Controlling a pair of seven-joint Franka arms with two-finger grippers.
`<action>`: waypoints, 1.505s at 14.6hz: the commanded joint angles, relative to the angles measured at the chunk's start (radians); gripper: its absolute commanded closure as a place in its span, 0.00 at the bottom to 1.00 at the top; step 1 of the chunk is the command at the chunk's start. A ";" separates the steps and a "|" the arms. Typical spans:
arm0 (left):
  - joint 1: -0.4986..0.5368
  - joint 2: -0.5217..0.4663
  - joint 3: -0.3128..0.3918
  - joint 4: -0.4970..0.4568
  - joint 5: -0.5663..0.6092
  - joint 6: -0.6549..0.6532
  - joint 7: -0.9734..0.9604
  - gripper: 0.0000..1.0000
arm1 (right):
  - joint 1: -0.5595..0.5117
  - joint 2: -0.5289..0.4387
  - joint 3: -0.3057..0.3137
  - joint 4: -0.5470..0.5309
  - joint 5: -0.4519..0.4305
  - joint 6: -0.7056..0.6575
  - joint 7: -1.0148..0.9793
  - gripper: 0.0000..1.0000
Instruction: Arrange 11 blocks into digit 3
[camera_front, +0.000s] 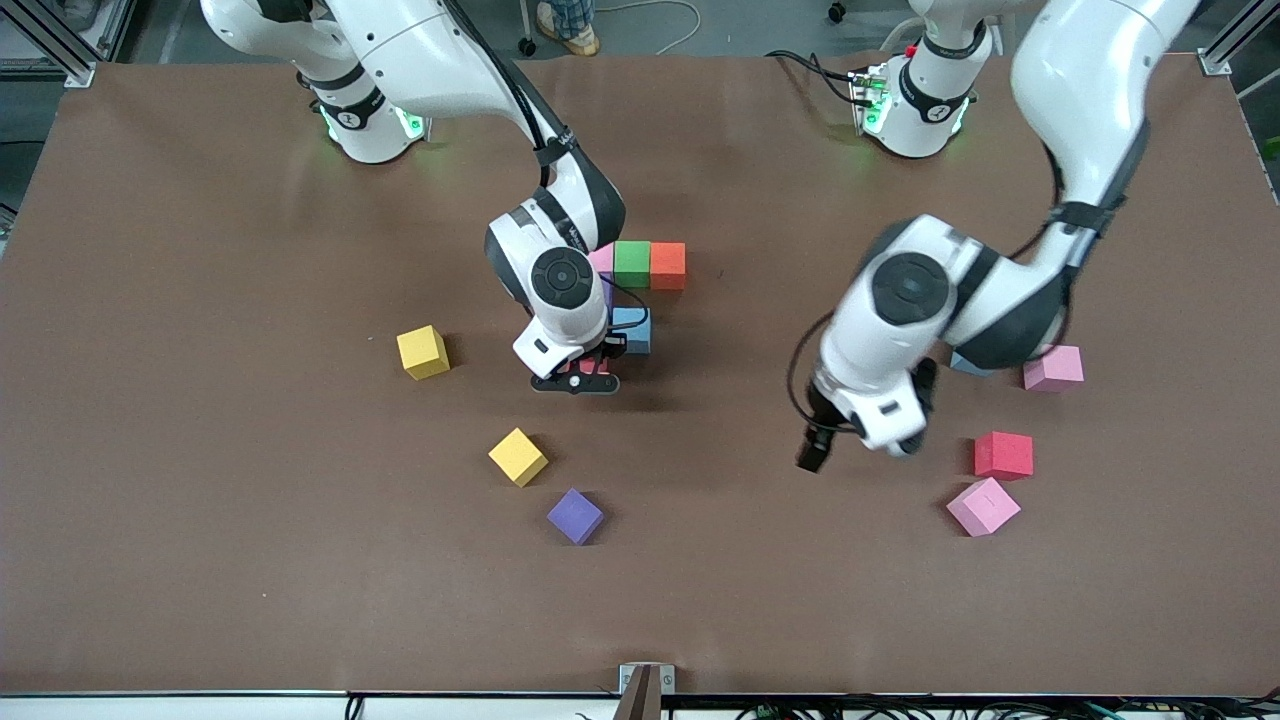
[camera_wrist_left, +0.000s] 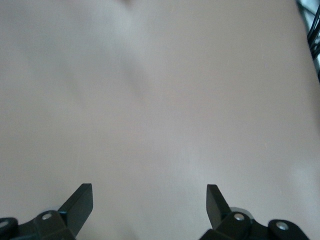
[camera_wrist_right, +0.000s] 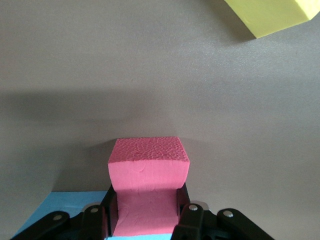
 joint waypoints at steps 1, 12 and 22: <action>0.070 0.049 -0.005 0.057 -0.015 -0.032 0.253 0.00 | 0.009 0.011 -0.001 0.005 0.008 -0.003 0.013 0.72; 0.186 0.119 0.186 0.109 -0.081 -0.032 1.052 0.00 | 0.000 0.008 -0.001 0.043 0.003 -0.007 0.002 0.00; 0.186 0.264 0.225 0.262 -0.090 -0.022 1.236 0.05 | -0.196 -0.125 -0.011 0.057 0.011 -0.145 0.011 0.00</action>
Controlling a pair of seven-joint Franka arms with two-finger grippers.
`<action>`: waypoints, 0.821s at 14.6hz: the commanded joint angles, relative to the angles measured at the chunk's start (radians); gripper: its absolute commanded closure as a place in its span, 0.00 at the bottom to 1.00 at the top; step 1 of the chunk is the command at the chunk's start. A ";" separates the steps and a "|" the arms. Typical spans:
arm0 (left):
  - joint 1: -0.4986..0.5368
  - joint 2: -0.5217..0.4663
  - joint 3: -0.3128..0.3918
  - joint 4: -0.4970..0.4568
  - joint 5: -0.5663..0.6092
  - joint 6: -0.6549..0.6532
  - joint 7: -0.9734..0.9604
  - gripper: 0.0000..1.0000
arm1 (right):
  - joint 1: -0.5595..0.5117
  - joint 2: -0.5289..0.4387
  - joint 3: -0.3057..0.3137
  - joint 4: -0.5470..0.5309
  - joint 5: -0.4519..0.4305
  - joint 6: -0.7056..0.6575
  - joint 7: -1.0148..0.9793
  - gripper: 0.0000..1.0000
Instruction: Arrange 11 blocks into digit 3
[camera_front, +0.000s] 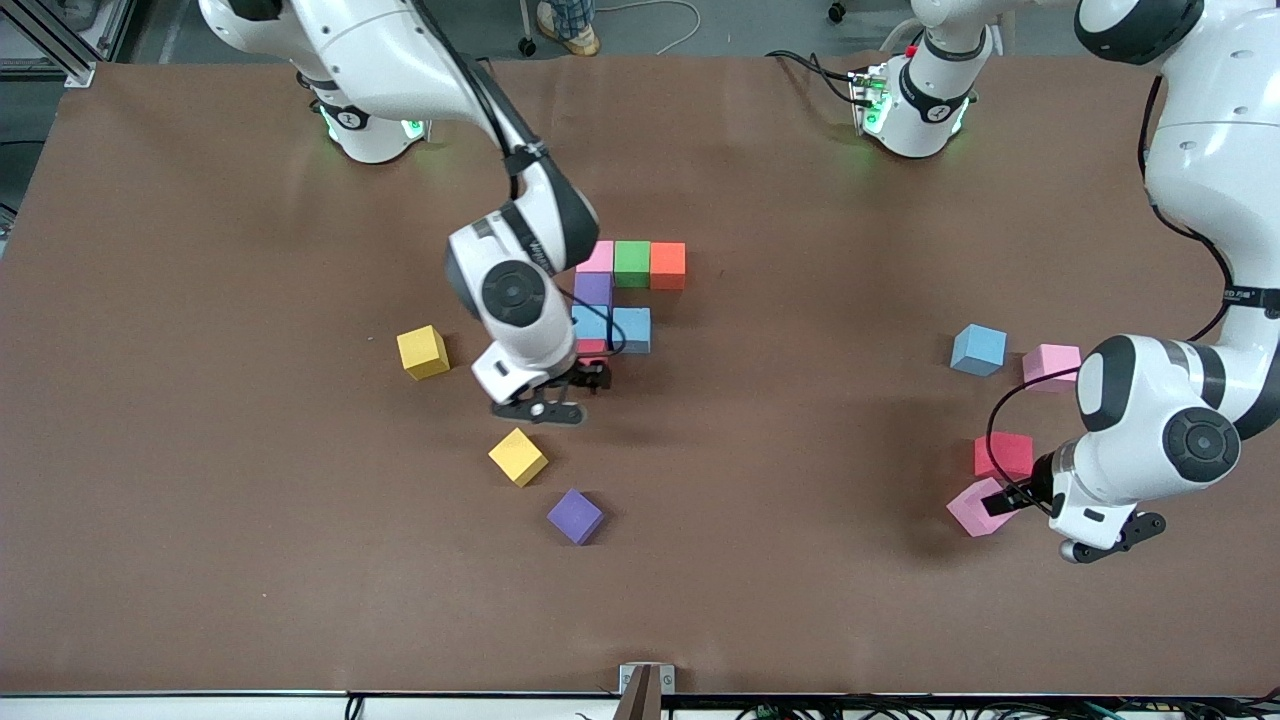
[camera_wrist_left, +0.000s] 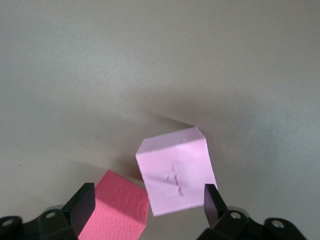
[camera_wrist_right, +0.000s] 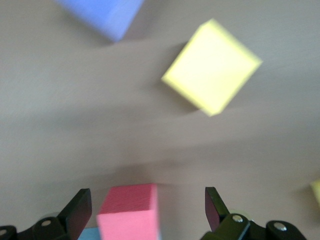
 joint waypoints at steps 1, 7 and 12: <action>-0.017 0.060 0.002 0.098 -0.027 -0.008 0.016 0.05 | -0.119 -0.088 0.016 -0.022 0.008 -0.102 -0.005 0.00; -0.020 0.114 0.005 0.109 -0.077 0.051 -0.084 0.00 | -0.232 -0.092 0.016 -0.015 0.006 -0.154 0.076 0.00; -0.034 0.114 0.012 0.103 -0.067 0.043 -0.087 0.00 | -0.174 0.023 0.020 0.146 -0.003 -0.144 0.407 0.00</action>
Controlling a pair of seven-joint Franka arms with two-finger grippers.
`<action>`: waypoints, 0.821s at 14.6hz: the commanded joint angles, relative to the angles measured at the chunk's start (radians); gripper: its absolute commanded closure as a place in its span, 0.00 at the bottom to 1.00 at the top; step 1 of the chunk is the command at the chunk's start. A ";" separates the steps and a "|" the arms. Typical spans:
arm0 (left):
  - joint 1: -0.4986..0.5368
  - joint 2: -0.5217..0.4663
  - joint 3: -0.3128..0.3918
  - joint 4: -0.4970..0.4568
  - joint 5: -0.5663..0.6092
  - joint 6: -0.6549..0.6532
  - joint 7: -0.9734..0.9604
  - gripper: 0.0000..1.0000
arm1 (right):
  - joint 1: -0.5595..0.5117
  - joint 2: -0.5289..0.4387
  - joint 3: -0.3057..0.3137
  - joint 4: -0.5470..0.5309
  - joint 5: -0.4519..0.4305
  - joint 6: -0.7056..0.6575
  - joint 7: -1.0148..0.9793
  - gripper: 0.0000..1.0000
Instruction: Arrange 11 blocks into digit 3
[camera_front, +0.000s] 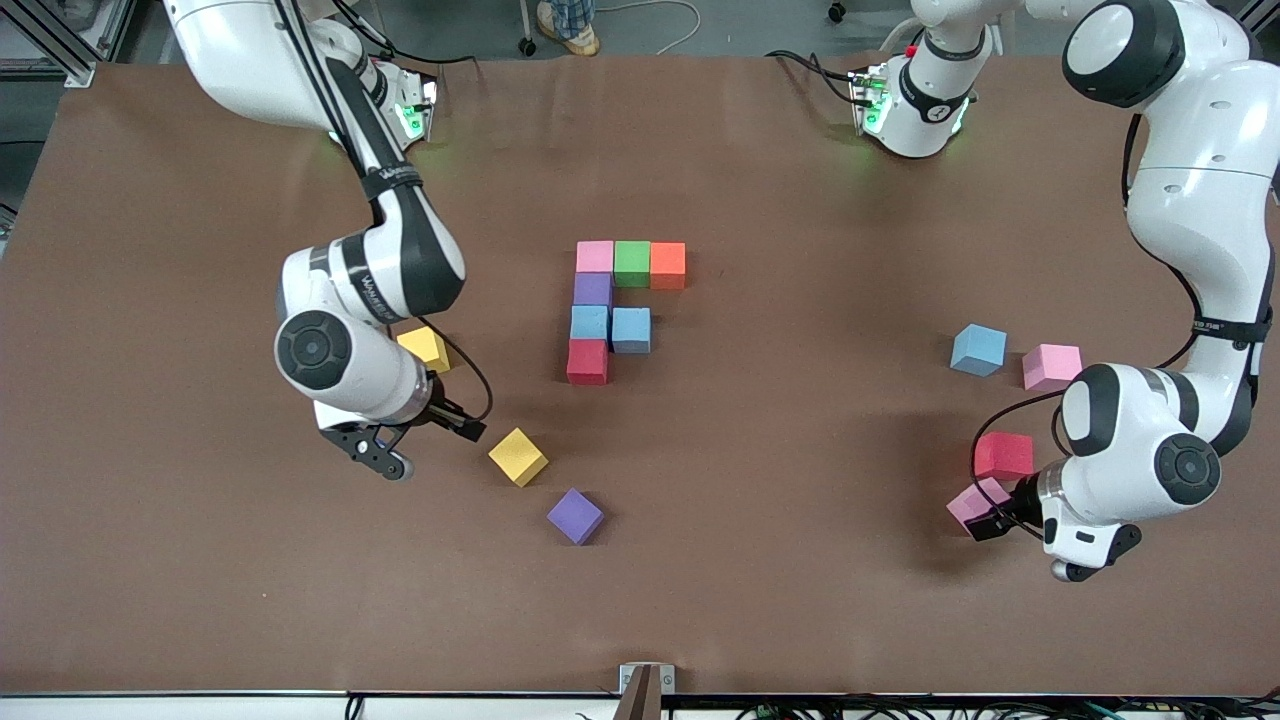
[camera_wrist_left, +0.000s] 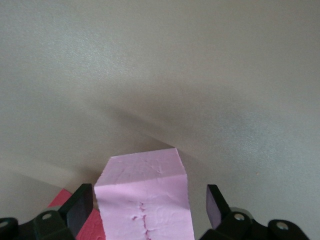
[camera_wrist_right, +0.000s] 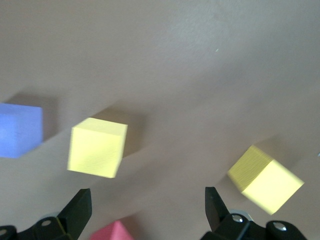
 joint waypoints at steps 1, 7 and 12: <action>-0.029 0.006 0.021 0.025 -0.009 -0.010 -0.009 0.01 | 0.041 0.106 0.001 0.121 -0.009 -0.003 0.168 0.00; -0.060 -0.001 0.034 0.018 -0.012 -0.010 -0.044 0.75 | 0.047 0.143 0.004 0.049 -0.067 0.198 0.183 0.00; -0.100 -0.050 -0.004 0.016 -0.013 -0.095 -0.332 0.87 | 0.046 0.207 0.004 0.058 -0.067 0.277 0.182 0.00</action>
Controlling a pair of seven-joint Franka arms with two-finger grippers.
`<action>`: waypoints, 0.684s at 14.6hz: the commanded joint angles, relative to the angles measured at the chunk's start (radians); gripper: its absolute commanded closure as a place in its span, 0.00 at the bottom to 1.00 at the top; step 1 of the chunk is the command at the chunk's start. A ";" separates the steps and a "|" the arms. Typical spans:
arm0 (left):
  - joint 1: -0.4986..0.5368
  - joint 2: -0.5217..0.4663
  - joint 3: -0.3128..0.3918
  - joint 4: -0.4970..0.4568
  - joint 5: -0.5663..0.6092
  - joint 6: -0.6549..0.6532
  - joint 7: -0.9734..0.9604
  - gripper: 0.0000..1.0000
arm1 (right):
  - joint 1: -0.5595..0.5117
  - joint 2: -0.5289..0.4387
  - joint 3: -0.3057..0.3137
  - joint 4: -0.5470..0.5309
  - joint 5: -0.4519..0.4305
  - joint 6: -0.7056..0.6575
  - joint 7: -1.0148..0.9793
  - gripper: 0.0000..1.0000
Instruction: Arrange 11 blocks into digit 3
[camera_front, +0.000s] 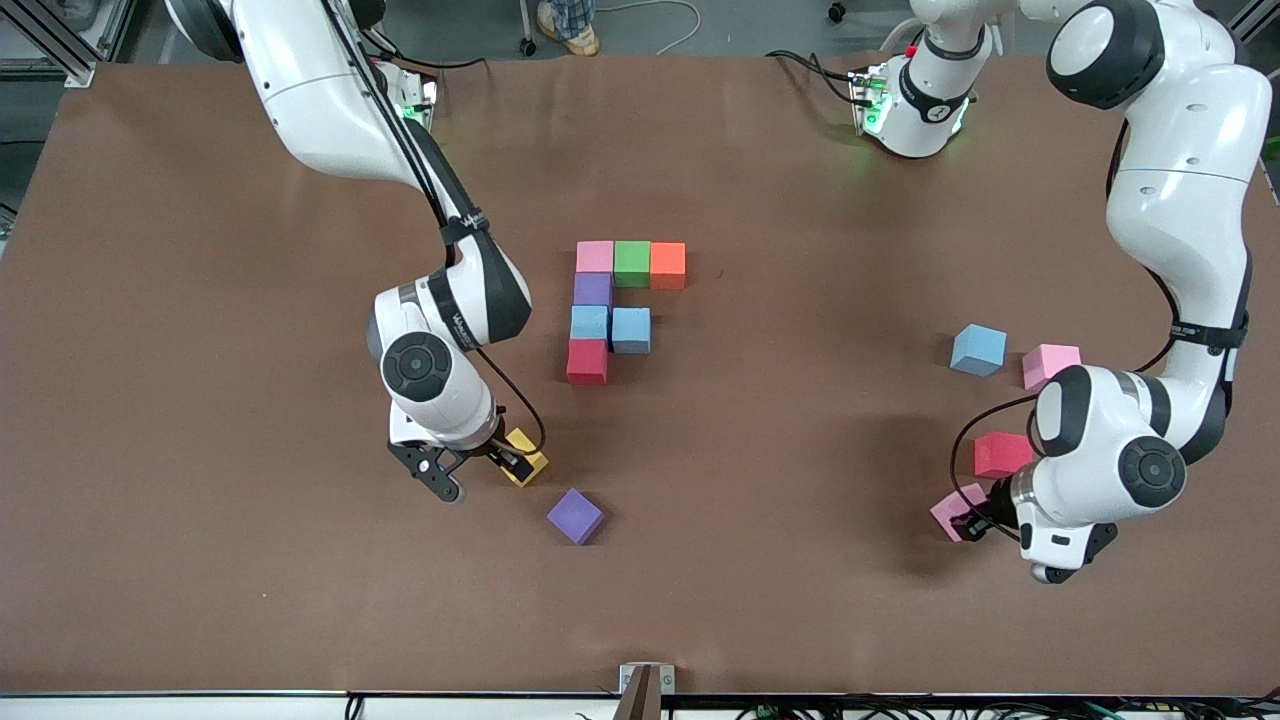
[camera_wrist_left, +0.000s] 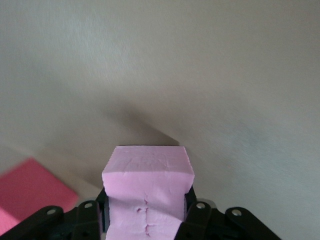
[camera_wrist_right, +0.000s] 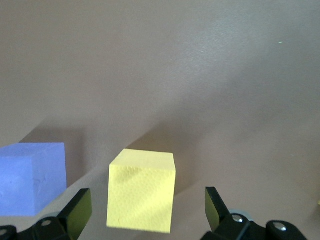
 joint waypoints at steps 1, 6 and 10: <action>-0.029 -0.054 -0.041 -0.002 -0.013 -0.084 -0.174 0.86 | -0.003 0.026 0.006 -0.007 -0.016 0.035 0.016 0.00; -0.067 -0.086 -0.176 -0.019 -0.004 -0.135 -0.646 0.87 | 0.000 0.060 0.006 -0.005 -0.012 0.054 0.019 0.01; -0.182 -0.120 -0.192 -0.034 0.015 -0.144 -1.030 0.87 | 0.002 0.071 0.010 -0.001 -0.006 0.069 0.059 0.20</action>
